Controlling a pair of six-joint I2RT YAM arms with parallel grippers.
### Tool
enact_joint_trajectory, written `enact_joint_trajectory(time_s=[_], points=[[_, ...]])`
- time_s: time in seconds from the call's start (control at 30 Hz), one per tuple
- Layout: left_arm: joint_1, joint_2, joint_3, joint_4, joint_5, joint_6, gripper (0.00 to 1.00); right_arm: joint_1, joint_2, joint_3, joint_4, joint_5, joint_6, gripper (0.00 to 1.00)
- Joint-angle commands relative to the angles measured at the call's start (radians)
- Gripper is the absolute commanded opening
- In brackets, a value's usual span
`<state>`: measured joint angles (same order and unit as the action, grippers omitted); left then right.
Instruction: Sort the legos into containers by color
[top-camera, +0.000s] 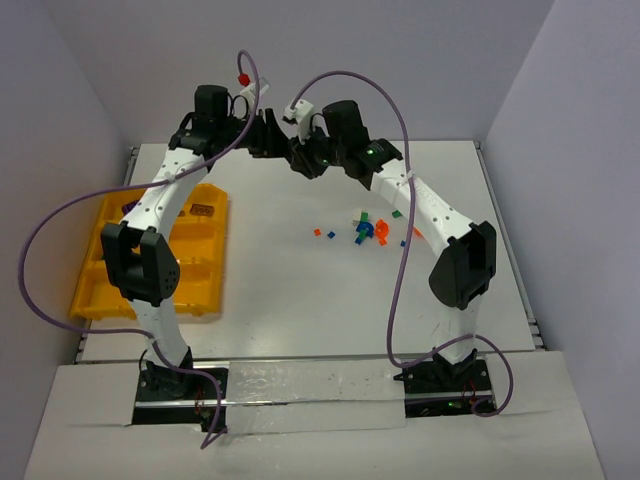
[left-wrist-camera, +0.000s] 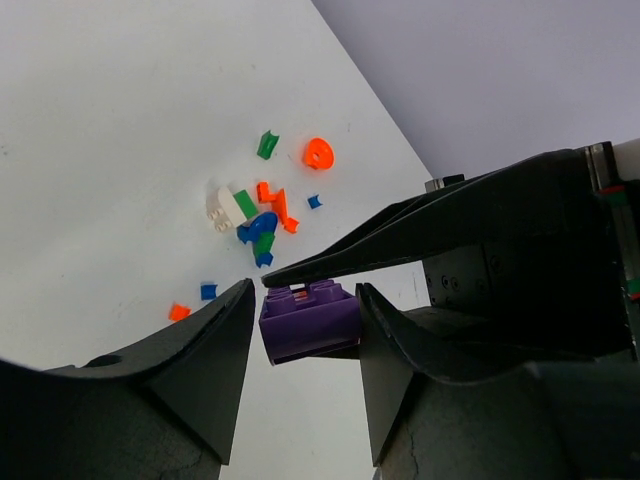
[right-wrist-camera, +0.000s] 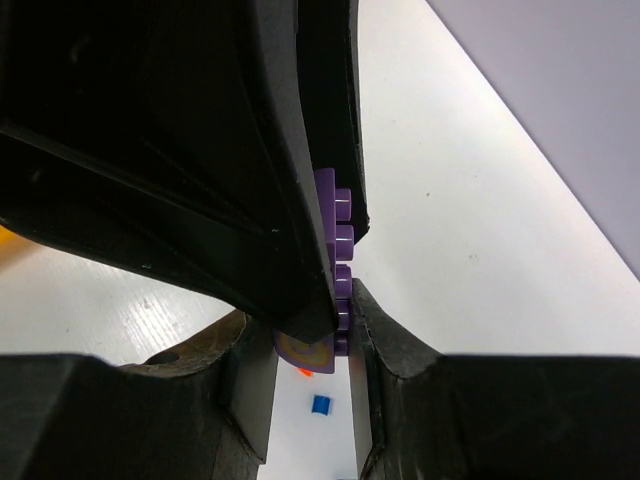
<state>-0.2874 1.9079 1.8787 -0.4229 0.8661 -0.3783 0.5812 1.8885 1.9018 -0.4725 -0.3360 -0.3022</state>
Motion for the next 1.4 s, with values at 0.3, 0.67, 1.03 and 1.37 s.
enact_joint_trajectory(time_s=[0.3, 0.67, 1.03, 1.37], points=[[0.034, -0.021, -0.013, 0.026, 0.005, -0.005, 0.00, 0.008, -0.034, 0.025, 0.049, 0.014, 0.019, 0.61], [0.450, -0.142, -0.059, -0.106, -0.104, 0.213, 0.00, -0.065, -0.133, -0.179, 0.068, 0.046, 0.011, 1.00], [0.706, -0.199, -0.188, -0.163, -0.351, 0.431, 0.02, -0.279, -0.175, -0.338, 0.018, 0.057, 0.038, 1.00], [0.711, -0.090, -0.175, -0.171, -0.480, 0.451, 0.06, -0.352, -0.137, -0.340, -0.035, 0.046, 0.025, 1.00]])
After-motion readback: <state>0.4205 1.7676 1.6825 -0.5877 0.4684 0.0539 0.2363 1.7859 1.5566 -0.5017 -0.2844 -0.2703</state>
